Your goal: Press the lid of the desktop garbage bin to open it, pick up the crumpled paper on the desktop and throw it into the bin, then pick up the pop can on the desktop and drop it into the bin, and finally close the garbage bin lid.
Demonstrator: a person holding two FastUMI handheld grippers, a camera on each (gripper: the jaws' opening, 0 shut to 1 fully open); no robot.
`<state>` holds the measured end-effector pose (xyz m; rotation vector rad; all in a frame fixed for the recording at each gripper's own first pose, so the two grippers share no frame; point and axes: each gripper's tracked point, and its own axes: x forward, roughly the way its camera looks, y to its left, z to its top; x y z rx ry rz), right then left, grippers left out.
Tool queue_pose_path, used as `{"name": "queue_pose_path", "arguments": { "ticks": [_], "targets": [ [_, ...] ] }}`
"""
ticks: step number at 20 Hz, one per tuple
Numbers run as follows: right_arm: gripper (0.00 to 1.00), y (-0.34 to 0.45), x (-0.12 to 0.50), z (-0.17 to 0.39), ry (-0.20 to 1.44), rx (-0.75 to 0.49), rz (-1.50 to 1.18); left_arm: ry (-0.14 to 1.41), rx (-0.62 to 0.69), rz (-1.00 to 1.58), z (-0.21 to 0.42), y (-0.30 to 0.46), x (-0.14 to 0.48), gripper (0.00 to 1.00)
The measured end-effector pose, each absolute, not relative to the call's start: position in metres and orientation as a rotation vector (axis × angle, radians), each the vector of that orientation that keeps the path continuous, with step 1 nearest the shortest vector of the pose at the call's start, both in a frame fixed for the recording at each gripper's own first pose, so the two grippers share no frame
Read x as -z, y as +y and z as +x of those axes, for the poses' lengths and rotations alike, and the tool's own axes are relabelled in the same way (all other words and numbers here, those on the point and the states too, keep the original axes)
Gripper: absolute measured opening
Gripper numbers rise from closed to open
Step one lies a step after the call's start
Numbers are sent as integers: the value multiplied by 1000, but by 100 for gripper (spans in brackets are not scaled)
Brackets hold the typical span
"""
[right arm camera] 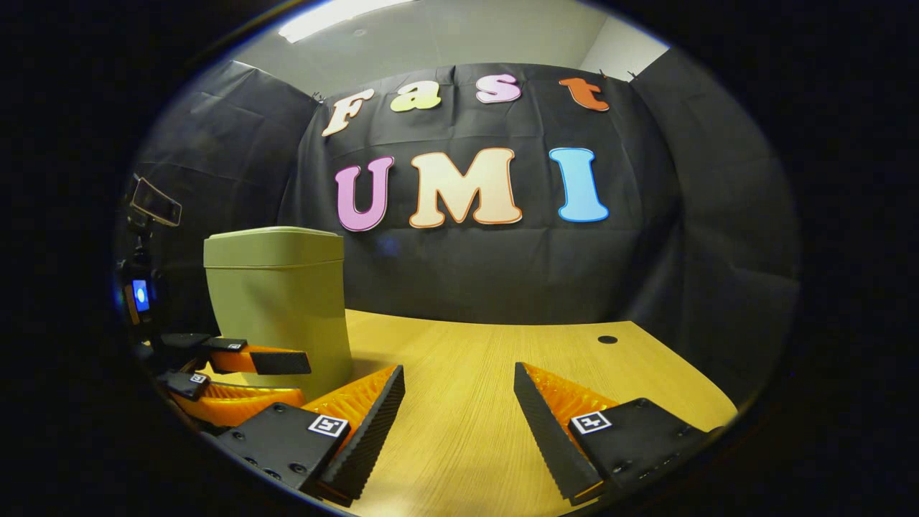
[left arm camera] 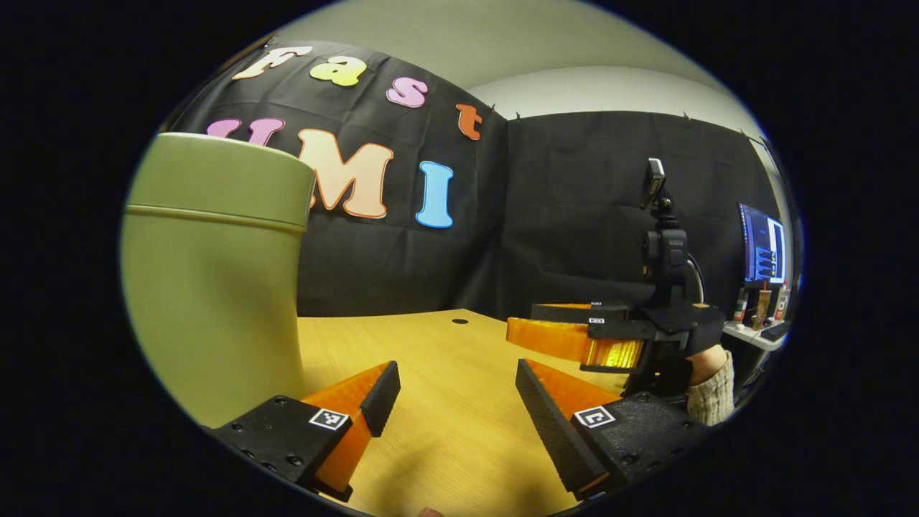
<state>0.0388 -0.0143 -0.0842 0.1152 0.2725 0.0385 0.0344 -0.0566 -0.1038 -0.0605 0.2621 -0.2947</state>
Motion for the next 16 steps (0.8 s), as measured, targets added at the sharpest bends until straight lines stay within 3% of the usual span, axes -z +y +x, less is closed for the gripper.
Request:
{"name": "queue_pose_path", "arguments": {
  "ticks": [16],
  "targets": [
    [96,-4,92,40,289,-56,98,233,291,-23,32,-54,92,98]
  ]
}}
